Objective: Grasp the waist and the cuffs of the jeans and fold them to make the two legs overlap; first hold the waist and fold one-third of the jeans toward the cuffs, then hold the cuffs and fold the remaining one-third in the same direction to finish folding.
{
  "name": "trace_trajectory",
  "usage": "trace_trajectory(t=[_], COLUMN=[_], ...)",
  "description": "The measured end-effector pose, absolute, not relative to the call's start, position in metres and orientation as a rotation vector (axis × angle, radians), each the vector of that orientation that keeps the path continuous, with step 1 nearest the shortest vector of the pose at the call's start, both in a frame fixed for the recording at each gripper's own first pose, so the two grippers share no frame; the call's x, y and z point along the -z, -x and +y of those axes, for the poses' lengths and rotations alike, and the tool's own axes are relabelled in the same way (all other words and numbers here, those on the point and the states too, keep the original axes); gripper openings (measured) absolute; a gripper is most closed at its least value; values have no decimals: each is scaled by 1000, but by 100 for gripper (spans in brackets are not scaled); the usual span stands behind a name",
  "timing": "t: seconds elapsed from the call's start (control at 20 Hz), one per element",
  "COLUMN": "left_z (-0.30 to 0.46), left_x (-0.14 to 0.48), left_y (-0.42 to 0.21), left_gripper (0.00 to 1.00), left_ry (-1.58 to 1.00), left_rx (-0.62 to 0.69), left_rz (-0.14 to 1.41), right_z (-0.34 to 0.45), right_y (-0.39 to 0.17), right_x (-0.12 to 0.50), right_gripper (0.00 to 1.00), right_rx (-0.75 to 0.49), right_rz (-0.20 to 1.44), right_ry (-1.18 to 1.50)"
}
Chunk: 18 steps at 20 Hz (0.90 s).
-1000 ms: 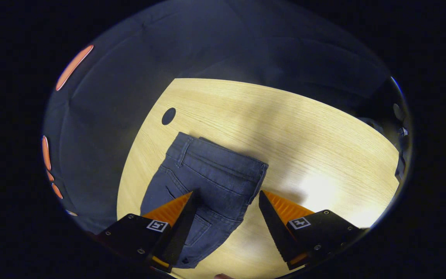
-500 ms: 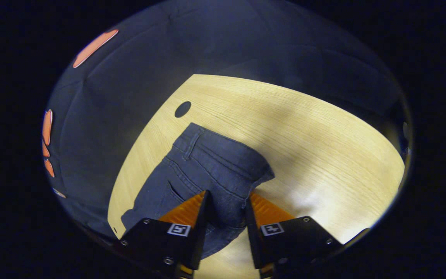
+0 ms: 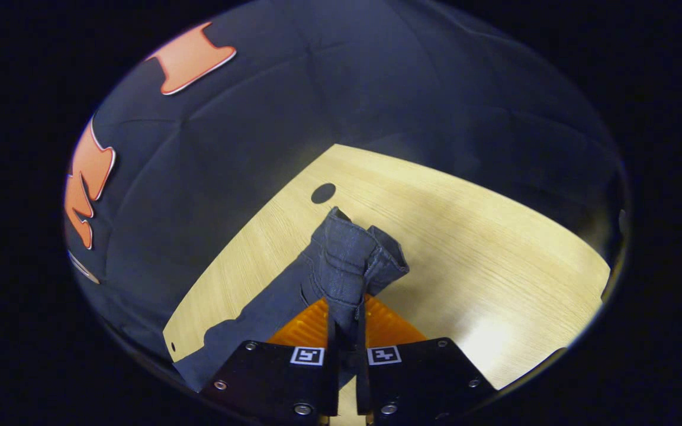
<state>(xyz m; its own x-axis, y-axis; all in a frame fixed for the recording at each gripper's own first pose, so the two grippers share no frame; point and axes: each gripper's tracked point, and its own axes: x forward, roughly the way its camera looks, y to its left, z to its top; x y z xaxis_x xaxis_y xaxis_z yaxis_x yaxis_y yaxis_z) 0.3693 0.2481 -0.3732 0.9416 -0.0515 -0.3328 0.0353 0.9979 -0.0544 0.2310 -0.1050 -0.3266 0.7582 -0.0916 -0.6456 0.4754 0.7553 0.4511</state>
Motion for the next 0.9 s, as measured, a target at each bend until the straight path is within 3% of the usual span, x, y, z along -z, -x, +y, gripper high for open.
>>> trace_trajectory(t=[0.3, 0.9], left_z=[252, 281], left_x=[372, 373], left_y=[-373, -367], left_gripper=[96, 95], left_ry=[57, 105], left_rx=[98, 63], left_rz=[326, 330], right_z=[-64, 49], right_y=[-225, -197], right_x=[258, 144], right_gripper=[12, 12], right_rx=[290, 39], right_rz=[534, 417], right_ry=[-459, -168])
